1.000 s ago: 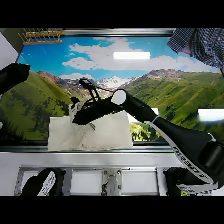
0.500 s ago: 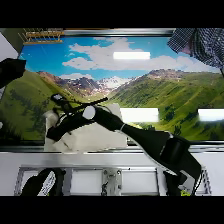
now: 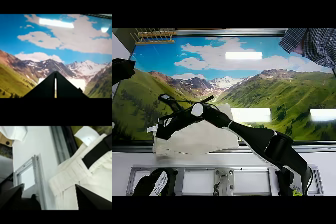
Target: Fold the clothes and pants, and hang the long-sleeved shirts on hangers.
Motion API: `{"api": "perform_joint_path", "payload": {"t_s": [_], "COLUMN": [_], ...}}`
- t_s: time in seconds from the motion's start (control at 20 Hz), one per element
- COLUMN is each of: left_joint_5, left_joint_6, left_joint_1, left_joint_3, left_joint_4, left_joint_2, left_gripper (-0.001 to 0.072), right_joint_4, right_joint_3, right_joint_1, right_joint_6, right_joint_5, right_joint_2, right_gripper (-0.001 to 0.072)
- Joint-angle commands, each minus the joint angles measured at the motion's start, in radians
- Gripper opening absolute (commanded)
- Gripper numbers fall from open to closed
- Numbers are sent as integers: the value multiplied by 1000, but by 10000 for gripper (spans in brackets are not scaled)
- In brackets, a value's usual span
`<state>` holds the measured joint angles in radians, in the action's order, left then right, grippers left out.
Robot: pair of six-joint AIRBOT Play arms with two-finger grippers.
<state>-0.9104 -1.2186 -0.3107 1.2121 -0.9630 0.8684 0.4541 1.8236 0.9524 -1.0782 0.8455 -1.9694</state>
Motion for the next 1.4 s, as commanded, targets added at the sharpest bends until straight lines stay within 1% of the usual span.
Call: {"api": "perform_joint_path", "payload": {"t_s": [0.0,0.1,0.25,0.35,0.45,0.5,0.65,0.75,0.8,1.0,1.1,1.15,1.2,1.25,1.3,1.35], "left_joint_5": [-27,-83,-118,-116,-109,-106,-79,-49,-32,-12,-12,-12,-11,-12,-12,-12], "left_joint_6": [-1,-1,-11,-13,-13,-13,-13,-24,-44,-60,-84,-92,-92,-92,-92,-92], "left_joint_1": [-1,-1,0,0,14,34,139,214,248,319,338,348,359,373,389,405], "left_joint_3": [2,2,-68,-158,-249,-290,-380,-409,-417,-407,-391,-381,-370,-358,-346,-335], "left_joint_4": [-14,-14,-9,-2,-3,-3,-4,-5,-7,-6,-6,-6,-6,-6,-6,-6], "left_joint_2": [-1,-1,-30,-70,-111,-126,-155,-158,-158,-131,-101,-84,-65,-46,-29,-11], "left_gripper": [6,6,6,6,6,6,6,6,7,6,6,6,6,7,7,6], "right_joint_4": [70,164,231,292,354,357,351,328,280,56,-16,-55,-102,-150,-205,-249], "right_joint_3": [-47,-200,-553,-774,-929,-986,-1066,-1075,-1075,-1075,-1074,-1073,-1064,-1054,-1042,-1032], "right_joint_1": [-65,-127,-276,-414,-556,-624,-752,-770,-765,-678,-606,-571,-537,-509,-483,-465], "right_joint_6": [-52,-86,-68,-49,-39,-40,-40,-40,-38,74,88,89,110,146,180,193], "right_joint_5": [14,-22,-67,-32,36,60,95,74,60,40,12,-10,-21,-33,-51,-77], "right_joint_2": [44,151,379,523,621,652,667,641,620,507,457,438,422,411,403,400], "right_gripper": [720,720,720,720,720,720,720,720,720,710,709,697,564,473,444,443]}}
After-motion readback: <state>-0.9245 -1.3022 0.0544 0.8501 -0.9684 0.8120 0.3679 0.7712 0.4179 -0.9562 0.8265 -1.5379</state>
